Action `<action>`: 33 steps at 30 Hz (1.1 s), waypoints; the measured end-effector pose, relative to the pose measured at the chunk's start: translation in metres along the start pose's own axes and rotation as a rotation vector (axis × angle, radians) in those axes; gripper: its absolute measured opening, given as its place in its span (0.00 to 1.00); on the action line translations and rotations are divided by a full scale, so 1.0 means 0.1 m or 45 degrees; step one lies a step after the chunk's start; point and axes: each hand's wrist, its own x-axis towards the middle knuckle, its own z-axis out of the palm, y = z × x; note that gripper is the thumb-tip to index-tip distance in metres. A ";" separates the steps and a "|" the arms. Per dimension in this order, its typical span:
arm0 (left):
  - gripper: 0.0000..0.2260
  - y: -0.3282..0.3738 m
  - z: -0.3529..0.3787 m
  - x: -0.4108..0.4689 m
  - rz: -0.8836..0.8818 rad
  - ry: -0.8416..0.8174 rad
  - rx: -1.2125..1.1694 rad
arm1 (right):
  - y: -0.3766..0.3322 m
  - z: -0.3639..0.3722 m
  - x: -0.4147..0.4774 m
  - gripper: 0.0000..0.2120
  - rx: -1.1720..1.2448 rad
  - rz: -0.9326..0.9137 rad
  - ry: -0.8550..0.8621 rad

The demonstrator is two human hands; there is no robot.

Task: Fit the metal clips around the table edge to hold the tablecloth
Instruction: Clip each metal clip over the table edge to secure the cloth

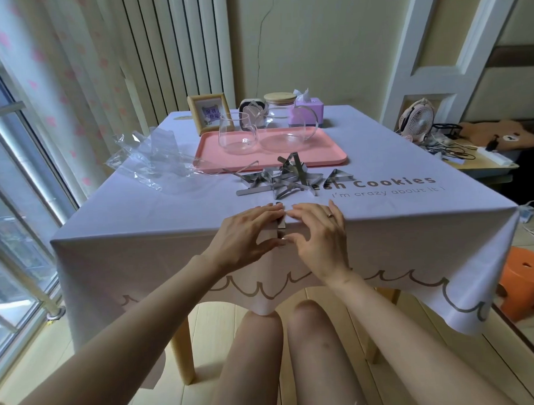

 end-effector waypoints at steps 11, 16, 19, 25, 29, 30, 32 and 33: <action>0.18 0.01 0.07 0.07 -0.069 0.151 0.073 | -0.10 0.05 0.09 0.11 -0.065 0.074 0.033; 0.17 0.01 0.09 0.08 -0.079 0.158 0.084 | -0.11 0.07 0.09 0.11 -0.083 0.082 0.067; 0.17 0.01 0.07 0.07 -0.063 0.144 0.056 | -0.09 0.05 0.09 0.11 -0.056 0.048 0.020; 0.19 0.02 0.09 0.07 -0.097 0.142 0.045 | 0.09 -0.18 0.43 0.03 0.347 0.122 -0.017; 0.19 0.05 0.07 0.06 -0.118 0.123 0.066 | 0.11 -0.09 0.86 0.11 0.108 0.081 -0.393; 0.19 0.05 0.06 0.06 -0.119 0.101 0.056 | 0.09 -0.04 0.93 0.11 0.083 0.091 -0.511; 0.19 0.04 -0.01 0.09 -0.165 0.053 -0.058 | 0.05 0.06 1.01 0.09 0.025 0.082 -0.635; 0.19 0.02 -0.06 0.11 -0.223 0.044 -0.161 | 0.03 0.10 1.03 0.08 0.007 0.072 -0.652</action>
